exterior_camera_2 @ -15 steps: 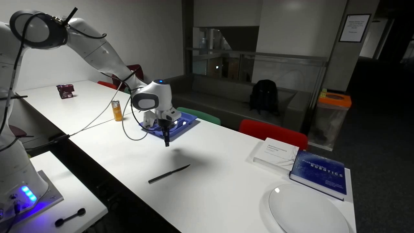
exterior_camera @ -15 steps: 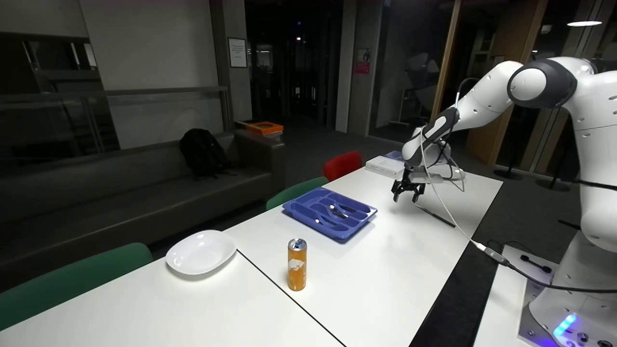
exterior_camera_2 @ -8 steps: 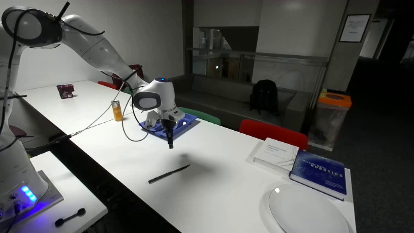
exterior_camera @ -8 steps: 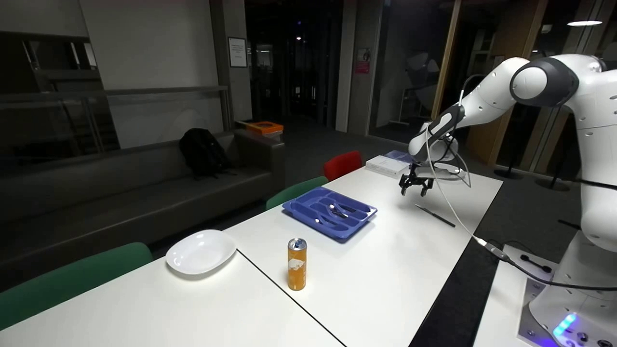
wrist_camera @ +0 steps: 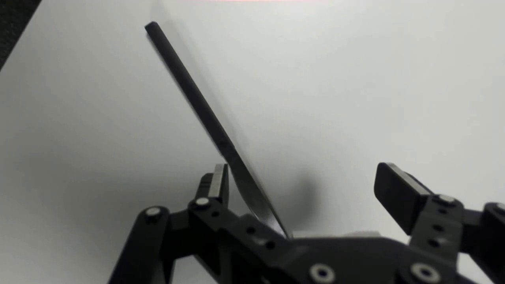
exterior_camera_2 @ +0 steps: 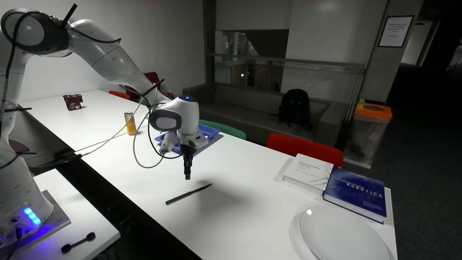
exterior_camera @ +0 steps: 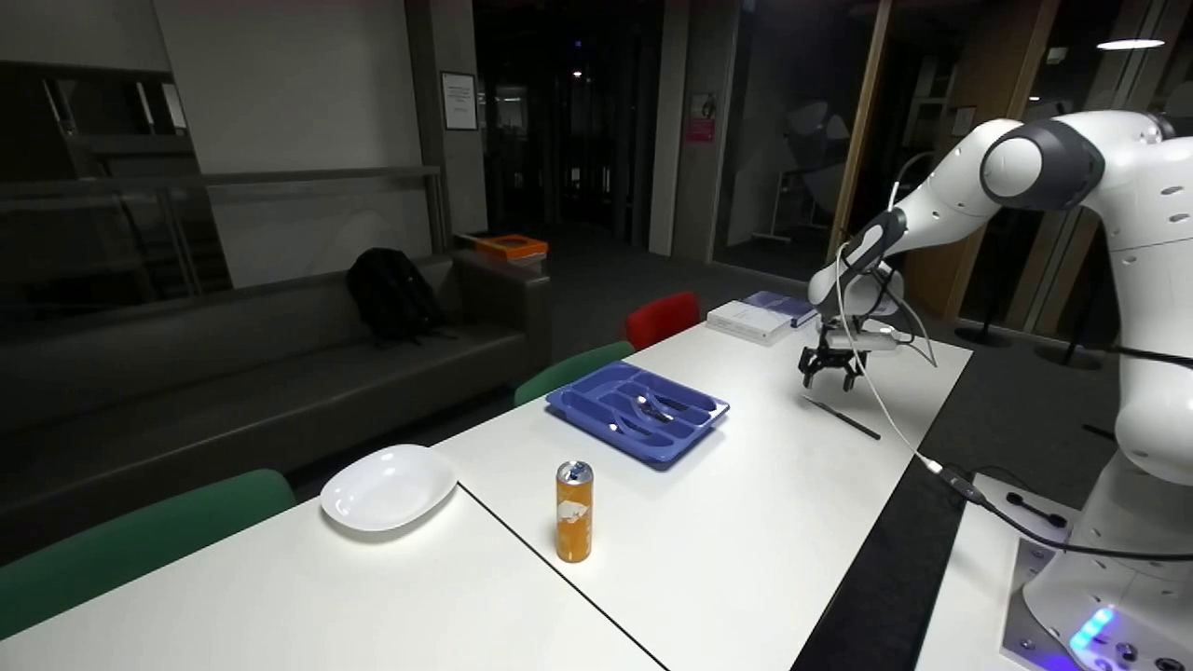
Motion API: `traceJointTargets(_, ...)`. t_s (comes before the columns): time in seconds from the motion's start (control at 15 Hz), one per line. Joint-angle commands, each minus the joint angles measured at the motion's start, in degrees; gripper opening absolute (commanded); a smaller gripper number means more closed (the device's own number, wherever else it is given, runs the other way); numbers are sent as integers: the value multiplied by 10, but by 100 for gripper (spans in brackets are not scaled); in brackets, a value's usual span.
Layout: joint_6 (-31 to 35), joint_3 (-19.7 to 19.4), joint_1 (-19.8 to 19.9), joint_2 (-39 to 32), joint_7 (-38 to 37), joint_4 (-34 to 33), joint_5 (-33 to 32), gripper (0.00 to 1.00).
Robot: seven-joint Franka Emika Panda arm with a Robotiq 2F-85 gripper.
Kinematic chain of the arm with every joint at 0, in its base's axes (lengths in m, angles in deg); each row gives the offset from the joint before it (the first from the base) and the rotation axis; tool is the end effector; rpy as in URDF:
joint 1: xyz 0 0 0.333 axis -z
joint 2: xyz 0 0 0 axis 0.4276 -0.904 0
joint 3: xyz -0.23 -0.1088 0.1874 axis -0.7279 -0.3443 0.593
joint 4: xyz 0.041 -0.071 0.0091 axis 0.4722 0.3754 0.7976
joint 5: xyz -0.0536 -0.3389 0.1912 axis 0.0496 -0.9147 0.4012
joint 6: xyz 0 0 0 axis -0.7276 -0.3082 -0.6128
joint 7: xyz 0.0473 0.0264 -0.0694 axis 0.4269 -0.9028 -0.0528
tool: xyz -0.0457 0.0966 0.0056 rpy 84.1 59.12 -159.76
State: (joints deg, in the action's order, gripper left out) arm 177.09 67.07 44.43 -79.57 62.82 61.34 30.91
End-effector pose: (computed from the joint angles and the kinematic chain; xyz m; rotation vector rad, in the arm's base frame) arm 0.4779 -0.3255 0.2047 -2.8435 1.2842 0.0496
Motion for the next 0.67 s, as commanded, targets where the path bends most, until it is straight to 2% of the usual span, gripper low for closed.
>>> traceJointTargets(0.0, -40, 0, 21, -15, 30, -17, -9, 100)
traceJointTargets(0.6, -63, -24, 24, -36, 77, -29, -109, 100)
